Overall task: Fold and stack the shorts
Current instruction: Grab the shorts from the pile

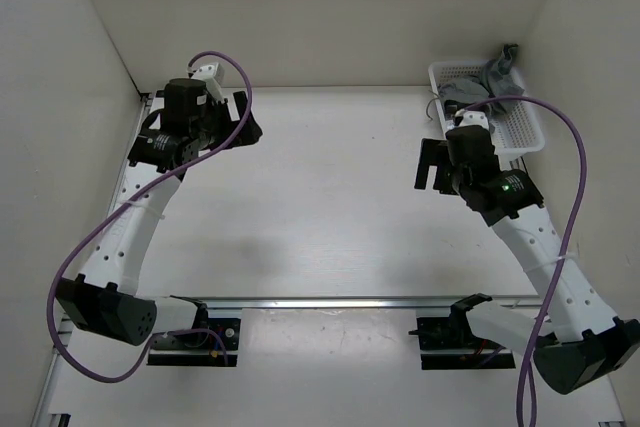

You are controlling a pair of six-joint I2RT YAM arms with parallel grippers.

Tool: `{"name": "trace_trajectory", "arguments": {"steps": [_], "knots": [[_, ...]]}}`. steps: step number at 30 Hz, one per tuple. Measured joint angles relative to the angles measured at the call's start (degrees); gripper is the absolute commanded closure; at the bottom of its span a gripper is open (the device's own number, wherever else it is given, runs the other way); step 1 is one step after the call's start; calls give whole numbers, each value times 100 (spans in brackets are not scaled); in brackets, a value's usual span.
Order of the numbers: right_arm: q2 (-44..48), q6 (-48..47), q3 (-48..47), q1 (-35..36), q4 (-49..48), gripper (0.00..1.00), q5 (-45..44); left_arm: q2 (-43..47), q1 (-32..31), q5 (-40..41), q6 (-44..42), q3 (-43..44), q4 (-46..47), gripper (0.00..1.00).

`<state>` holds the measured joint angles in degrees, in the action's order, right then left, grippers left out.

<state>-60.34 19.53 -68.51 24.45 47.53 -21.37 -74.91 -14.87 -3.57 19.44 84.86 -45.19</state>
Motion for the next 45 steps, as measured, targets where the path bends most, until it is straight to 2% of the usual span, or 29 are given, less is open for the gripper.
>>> {"name": "trace_trajectory", "arguments": {"steps": [8, 10, 13, 16, 19, 25, 33, 35, 36, 37, 39, 42, 45], "knots": [[-63, 83, 0, -227, -39, 0, -435, 22, 13, 22, -107, 179, 35, 1], [-184, 81, -2, -466, -136, 0, -415, 24, 13, 31, -136, 223, 37, 1], [-737, 164, -317, -1239, -146, 0, -46, 24, 13, 13, -144, 232, 52, 1], [-1816, 352, -1158, -2262, -173, 0, 616, 15, 13, 0, -74, 232, 48, 1], [-3077, 533, -2310, -2859, -146, 0, 990, -59, 13, -83, -2, 232, 63, 1], [-5324, 807, -4677, -3136, -76, 0, 1432, -485, 13, -190, 48, 232, 59, 1], [-7639, 1366, -6942, -3346, -109, 0, 1587, -863, 13, -131, -122, 389, 42, 1], [-8089, 1491, -7235, -3362, -205, 21, 1585, -1001, 13, -114, -155, 490, 48, 1], [-8275, 1565, -7294, -3373, -282, 40, 1580, -1080, 15, -109, -166, 535, 57, 1], [-8397, 1585, -7313, -3377, -339, 78, 1580, -1152, 15, -96, -190, 577, 66, 1], [-8568, 1759, -7316, -3381, -400, 98, 1534, -1283, 13, -85, -225, 610, 63, 1], [-8533, 1838, -7263, -3357, -481, 100, 1416, -1386, 13, -68, -251, 614, 35, 1], [-8065, 1753, -6898, -3259, -555, 100, 1169, -1392, 13, -39, -240, 627, 17, 1]]}}
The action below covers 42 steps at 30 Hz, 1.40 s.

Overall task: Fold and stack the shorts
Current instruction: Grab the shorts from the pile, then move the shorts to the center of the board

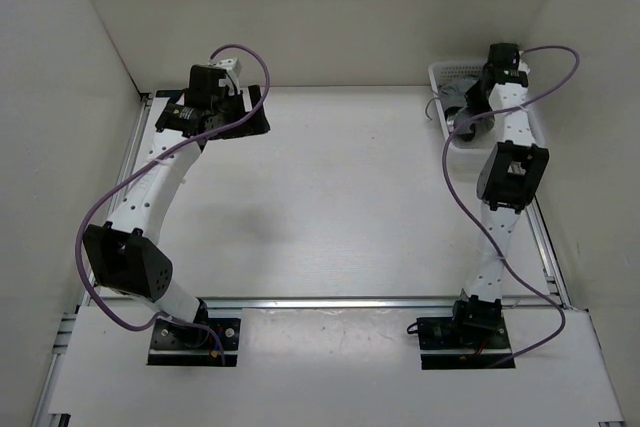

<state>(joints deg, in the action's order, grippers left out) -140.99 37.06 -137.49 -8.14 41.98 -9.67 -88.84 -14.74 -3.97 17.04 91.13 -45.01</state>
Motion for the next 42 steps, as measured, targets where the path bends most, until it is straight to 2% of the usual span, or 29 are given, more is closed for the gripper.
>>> {"name": "trace_trajectory", "arguments": {"steps": [5, 10, 15, 20, 23, 24, 26, 27, 29, 31, 32, 33, 35, 36, 37, 38, 39, 40, 41, 42], "knots": [[1567, -404, 208, 369, -13, 100, -2, 0, 7, 50, 330, 63, 2, 1], [2868, -671, -586, 896, -118, 100, 1058, 7, 118, 208, 656, 66, -81, 1], [4061, -890, -702, 2041, -334, 100, 2024, 17, 931, 363, 728, 330, -610, 1], [5016, -909, 114, 2898, -555, 100, 2992, 142, 1484, 1043, 678, 1005, -1082, 1], [5604, -1010, 1388, 2970, -723, 100, 3117, 361, 1674, 1108, 636, 1311, -1187, 1], [5766, -1062, 1930, 2973, -800, 85, 3110, 466, 1727, 1106, 625, 1338, -1198, 1], [5888, -1115, 2889, 2946, -745, 29, 3001, 673, 1823, 1106, 608, 1331, -1244, 1], [5836, -1163, 3252, 2916, -721, 5, 2920, 767, 1858, 1097, 603, 1290, -1246, 1], [5329, -1246, 3587, 2789, -481, 1, 2747, 925, 1882, 1032, 592, 1126, -1248, 1], [4531, -1263, 3672, 2653, -203, 1, 2448, 1008, 1880, 881, 588, 892, -1274, 3], [4240, -1257, 3849, 2618, -166, 1, 2260, 1010, 1869, 802, 590, 772, -1298, 19], [4046, -1233, 4138, 2575, -116, 1, 2059, 1003, 1836, 710, 619, 560, -1266, 28], [4015, -1174, 4986, 2546, -2, 21, 1698, 1062, 1749, 551, 656, -90, -1180, 48], [4148, -1119, 5414, 2555, 133, 31, 1572, 1108, 1674, 444, 708, -518, -1121, 69], [4310, -1091, 5742, 2570, 177, 53, 1488, 1193, 1611, 348, 793, -986, -1043, 76], [4614, -1034, 6155, 2590, 160, 64, 1408, 1287, 1558, 236, 841, -1443, -1034, 79], [4933, -966, 6467, 2608, 166, 72, 1375, 1379, 1504, 118, 905, -1886, -1069, 79], [5254, -903, 6723, 2645, 146, 79, 1346, 1473, 1464, 39, 968, -2245, -1032, 73], [5554, -848, 6940, 2684, 83, 79, 1318, 1587, 1443, -24, 1069, -2625, -1029, 62], [5823, -780, 7128, 2726, 28, 79, 1298, 1685, 1427, -61, 1154, -2918, -1032, 44]]}}
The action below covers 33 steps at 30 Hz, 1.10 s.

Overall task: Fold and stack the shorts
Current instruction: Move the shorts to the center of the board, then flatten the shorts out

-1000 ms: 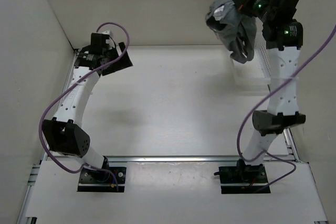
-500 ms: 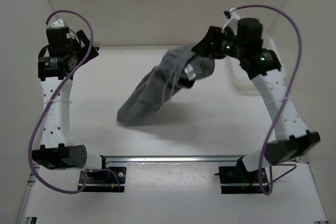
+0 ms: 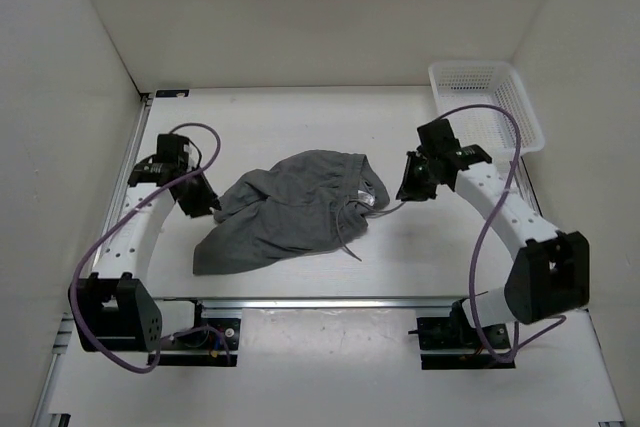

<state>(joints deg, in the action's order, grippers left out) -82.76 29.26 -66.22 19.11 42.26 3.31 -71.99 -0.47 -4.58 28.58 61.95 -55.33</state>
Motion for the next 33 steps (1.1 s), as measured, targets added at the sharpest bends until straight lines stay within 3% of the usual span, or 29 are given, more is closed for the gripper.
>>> {"name": "trace_trajectory", "arguments": {"steps": [1, 2, 5, 11, 13, 14, 15, 18, 19, 25, 28, 33], "knots": [[216, 52, 162, 70, -68, 72, 4, 107, -2, -31, 98, -275, -4, 22], [337, 109, 295, 142, -153, 49, 17, 197, -4, -48, 195, -483, 24, 0], [219, 251, 525, 404, -407, 3, 122, 136, -4, -68, 472, -774, 138, 0], [-981, 221, 424, 1040, -828, 0, 461, -1486, -48, -107, 629, -887, 863, 0], [-1338, 223, 295, 1224, -960, 5, 531, -1869, -83, -142, 664, -1054, 1038, 3], [-1482, 219, 210, 1285, -992, 13, 562, -1923, -96, -155, 695, -1071, 1016, 17], [-1637, 199, 79, 1340, -1027, 31, 595, -1897, -107, -164, 732, -1071, 1016, 31], [-2050, 201, -350, 1392, -1176, 81, 658, -1875, -138, -234, 726, -1082, 1143, 89], [-2135, 192, -474, 1392, -1204, 100, 678, -1875, -149, -273, 717, -1080, 1172, 89], [-2133, -76, -1513, 1357, -804, 100, 590, -1707, -153, -457, 439, -525, 828, 89], [-1799, -354, -2109, 1272, -470, 100, 472, -1340, -153, -466, 326, 411, 450, 89], [-1226, -879, -3624, 1123, 160, 100, 251, -767, -153, -420, 85, 2745, -44, 89]]}}
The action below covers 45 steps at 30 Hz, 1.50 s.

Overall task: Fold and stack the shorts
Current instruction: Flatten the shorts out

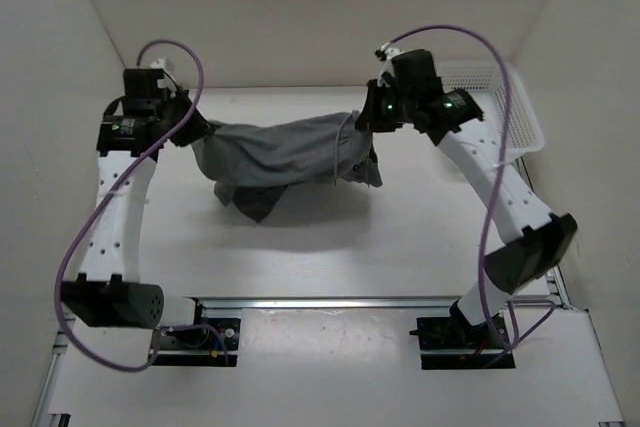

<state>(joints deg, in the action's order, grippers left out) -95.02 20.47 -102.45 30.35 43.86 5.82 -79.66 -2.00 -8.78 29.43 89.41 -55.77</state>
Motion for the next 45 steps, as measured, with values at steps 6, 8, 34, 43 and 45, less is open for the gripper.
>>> {"name": "trace_trajectory", "arguments": {"steps": [6, 8, 34, 43, 45], "knots": [[1346, -234, -195, 0, 450, 100, -186, 831, -103, 243, -160, 1552, -686, 89], [1853, -249, -63, 9, 570, 100, -264, 1226, -168, 273, -146, 1521, -855, 89], [2118, 1062, 4004, -1104, 98, 47, -372, 973, -214, -52, 387, -3241, -157, 12], [2109, 1987, 5451, -1093, -452, 44, 271, 1139, -214, -170, 1869, -5038, 339, 10], [2020, 2057, 5414, -1093, -581, 44, 302, 1001, -225, -168, 2022, -5036, 570, 18]]}}
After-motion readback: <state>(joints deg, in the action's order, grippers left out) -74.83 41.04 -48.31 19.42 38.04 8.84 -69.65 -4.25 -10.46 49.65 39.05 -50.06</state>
